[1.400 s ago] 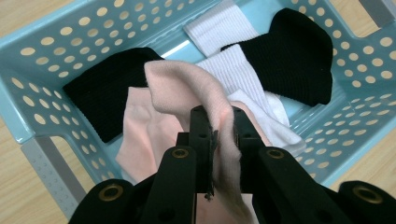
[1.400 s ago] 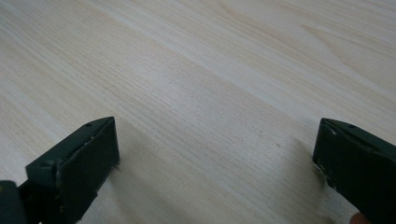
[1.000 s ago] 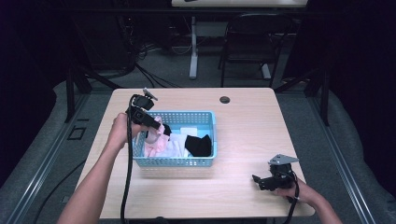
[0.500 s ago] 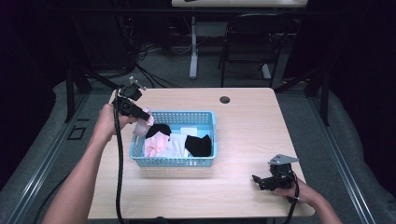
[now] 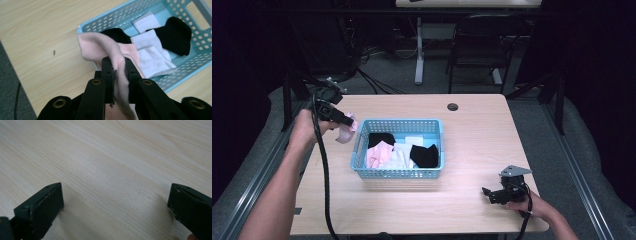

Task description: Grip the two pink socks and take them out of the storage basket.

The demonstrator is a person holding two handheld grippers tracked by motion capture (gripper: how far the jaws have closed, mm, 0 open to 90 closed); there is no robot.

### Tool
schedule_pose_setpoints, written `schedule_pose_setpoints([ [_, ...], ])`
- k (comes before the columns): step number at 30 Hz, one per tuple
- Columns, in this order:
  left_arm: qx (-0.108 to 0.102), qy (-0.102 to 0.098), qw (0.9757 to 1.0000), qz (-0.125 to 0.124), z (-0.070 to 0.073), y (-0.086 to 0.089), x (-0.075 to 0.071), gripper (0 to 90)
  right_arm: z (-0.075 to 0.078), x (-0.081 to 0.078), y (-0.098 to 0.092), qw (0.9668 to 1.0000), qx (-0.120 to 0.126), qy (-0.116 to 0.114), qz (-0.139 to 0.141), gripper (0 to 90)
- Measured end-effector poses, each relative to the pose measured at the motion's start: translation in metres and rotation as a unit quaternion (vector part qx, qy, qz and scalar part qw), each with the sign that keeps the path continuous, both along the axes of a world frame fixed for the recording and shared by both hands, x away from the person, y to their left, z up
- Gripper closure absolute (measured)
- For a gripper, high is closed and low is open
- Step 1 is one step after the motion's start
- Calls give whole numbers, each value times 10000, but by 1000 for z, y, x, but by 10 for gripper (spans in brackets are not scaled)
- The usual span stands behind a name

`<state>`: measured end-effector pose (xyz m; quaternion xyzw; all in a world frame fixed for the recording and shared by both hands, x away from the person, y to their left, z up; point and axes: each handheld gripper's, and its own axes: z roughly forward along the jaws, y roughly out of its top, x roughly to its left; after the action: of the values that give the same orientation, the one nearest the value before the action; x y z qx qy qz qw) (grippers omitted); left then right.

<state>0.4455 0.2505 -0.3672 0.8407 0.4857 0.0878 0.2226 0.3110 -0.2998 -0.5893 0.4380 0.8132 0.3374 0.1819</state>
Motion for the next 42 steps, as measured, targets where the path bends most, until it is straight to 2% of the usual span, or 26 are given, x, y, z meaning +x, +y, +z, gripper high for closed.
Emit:
schedule_pose_setpoints([
  [7, 76, 98, 9995, 276, -8, 27, -3, 823, 0, 0, 0, 10000, 4, -2, -3, 0],
  [14, 122, 182, 9988, 448, -20, 43, -6, 823, 0, 0, 0, 10000, 0, -1, -3, 0],
  [18, 221, 281, 9977, 572, -35, 54, -6, 823, 0, 0, 0, 10000, -1, -4, -4, 0],
  [19, 221, 281, 9977, 572, -35, 54, -6, 823, 0, 0, 0, 10000, -2, -3, -3, 0],
  [22, 209, 384, 9965, 706, -52, 62, -5, 823, 0, 0, 0, 10000, 0, -2, -1, 0],
  [23, 209, 384, 9965, 706, -52, 62, -5, 823, 0, 0, 0, 10000, 0, -2, -1, 0],
  [24, 186, 381, 9963, 752, -62, 66, -4, 823, 0, 0, 0, 10000, -1, -2, -2, 0],
  [25, 186, 381, 9963, 752, -62, 66, -4, 823, 0, 0, 0, 10000, -1, -2, -2, 0],
  [26, 232, 456, 9956, 783, -73, 68, -2, 823, 0, 0, 0, 10000, -2, -4, -4, 0],
  [27, 232, 456, 9956, 783, -73, 68, -2, 823, 0, 0, 0, 10000, -2, -4, -4, 0],
  [28, 220, 479, 9952, 829, -85, 69, -1, 823, 0, 0, 0, 10000, 18, 0, 4, 0],
  [29, 220, 479, 9952, 829, -85, 69, -1, 822, 0, 0, 0, 10000, 18, 0, 4, 0],
  [31, 189, 577, 9940, 912, -101, 73, 2, 822, 0, 0, 0, 10000, -2, -3, -3, 0],
  [32, 189, 577, 9940, 912, -101, 73, 2, 821, 0, 0, 0, 10000, -2, -3, -3, 0],
  [34, 200, 619, 9931, 979, -112, 74, 3, 821, 0, 0, 0, 10000, 0, -3, -2, 0],
  [35, 54, 694, 9917, 1083, -122, 77, 5, 821, 0, 0, 0, 10000, 2, -2, -2, 0],
  [36, 54, 694, 9917, 1083, -122, 77, 5, 821, 0, 0, 0, 10000, 2, -2, -2, 0],
  [37, 122, 738, 9909, 1121, -132, 76, 7, 821, 0, 0, 0, 10000, 15, 3, 14, 0],
  [38, 122, 738, 9909, 1121, -132, 76, 7, 820, 0, 0, 0, 10000, 15, 3, 14, 0],
  [39, 93, 788, 9902, 1149, -137, 76, 8, 820, 0, 0, 0, 10000, 21, 2, 16, 0],
  [40, -29, 791, 9891, 1242, -143, 78, 10, 818, 0, 0, 0, 10000, 2, -4, -4, 0],
  [42, -54, 825, 9884, 1274, -145, 78, 11, 817, 0, 0, 0, 10000, 2, -2, -4, 0],
])
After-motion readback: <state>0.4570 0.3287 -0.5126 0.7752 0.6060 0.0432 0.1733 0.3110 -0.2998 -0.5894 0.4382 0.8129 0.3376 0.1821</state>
